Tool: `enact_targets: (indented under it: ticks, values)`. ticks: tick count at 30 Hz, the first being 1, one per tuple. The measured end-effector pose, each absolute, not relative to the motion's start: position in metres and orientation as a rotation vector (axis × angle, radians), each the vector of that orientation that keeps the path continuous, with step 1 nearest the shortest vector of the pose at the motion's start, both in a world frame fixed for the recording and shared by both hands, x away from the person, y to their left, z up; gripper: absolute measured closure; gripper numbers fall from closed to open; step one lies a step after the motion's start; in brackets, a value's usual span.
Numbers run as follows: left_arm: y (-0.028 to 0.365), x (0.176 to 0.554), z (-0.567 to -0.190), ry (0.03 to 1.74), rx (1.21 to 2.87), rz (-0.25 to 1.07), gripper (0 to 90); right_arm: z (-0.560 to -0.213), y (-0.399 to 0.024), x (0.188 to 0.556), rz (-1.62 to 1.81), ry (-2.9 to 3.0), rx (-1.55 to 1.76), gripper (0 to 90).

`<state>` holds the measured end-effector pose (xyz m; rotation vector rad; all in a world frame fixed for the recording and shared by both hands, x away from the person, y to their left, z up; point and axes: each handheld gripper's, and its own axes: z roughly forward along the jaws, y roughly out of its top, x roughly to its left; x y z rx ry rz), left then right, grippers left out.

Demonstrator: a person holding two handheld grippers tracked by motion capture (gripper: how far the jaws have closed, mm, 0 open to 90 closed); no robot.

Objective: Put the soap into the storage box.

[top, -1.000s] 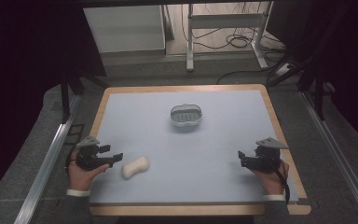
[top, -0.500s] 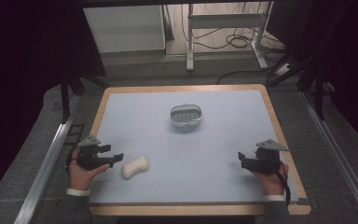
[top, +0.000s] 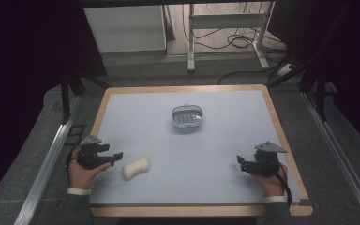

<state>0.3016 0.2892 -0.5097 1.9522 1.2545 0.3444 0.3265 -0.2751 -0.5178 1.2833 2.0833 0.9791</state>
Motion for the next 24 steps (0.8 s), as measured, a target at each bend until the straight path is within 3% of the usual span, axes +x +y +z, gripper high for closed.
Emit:
enact_targets:
  ticks: [24]
  values:
    - [0.255, 0.309, -0.479, 1.141, 2.132, 0.296, 23.8, -0.506, -0.277, 0.316, 1.018, 2.036, 1.233, 11.6]
